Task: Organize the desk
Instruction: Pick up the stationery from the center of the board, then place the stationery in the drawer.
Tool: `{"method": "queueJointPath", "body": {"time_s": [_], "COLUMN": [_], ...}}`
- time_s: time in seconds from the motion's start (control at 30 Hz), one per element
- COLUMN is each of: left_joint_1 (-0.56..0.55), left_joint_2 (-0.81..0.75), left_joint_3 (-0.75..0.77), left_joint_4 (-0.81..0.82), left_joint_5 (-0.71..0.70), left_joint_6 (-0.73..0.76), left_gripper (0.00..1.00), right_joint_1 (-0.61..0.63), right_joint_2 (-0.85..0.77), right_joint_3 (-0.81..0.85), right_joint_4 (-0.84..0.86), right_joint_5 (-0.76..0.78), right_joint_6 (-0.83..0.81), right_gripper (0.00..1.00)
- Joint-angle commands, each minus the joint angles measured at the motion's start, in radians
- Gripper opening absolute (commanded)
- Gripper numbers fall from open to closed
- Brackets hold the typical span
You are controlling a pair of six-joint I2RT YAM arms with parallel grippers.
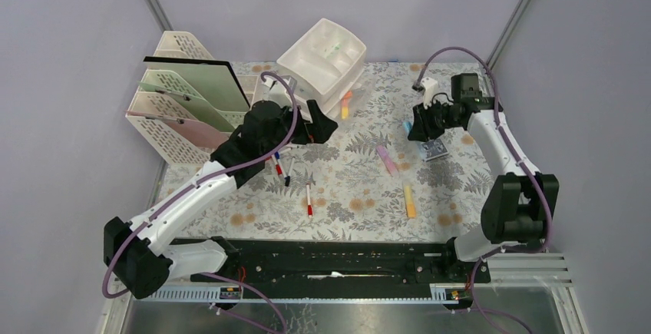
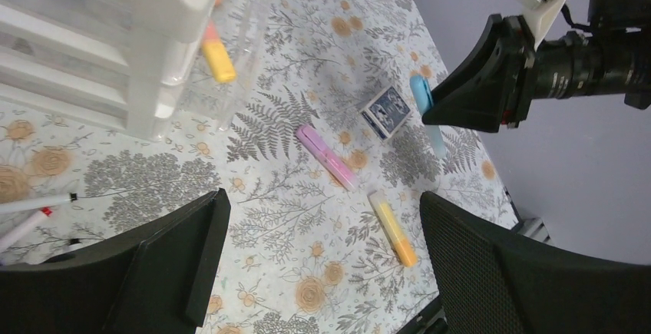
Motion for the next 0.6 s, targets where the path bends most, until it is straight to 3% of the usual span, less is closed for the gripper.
{"method": "queueJointPath", "body": {"time_s": [0.0,0.57], "left_joint_1": [0.014,0.03], "left_joint_2": [-0.048,-0.13], "left_joint_3": [0.034,-0.025], "left_joint_4": [-0.002,-0.025], "left_joint_5": [-0.064,-0.15], "left_joint_6": [0.033,-0.013], "left_gripper": [0.99,0.99], "right_joint_1": [0.011,0.197], "right_joint_2": [0.086,0.345], "right_joint_3": [0.138,0.397], "right_joint_4": [0.023,0.351], "right_joint_5": [-0.142,-0.116], "right_joint_6": [0.101,0.627], "right_gripper": [0.0,0.01]}}
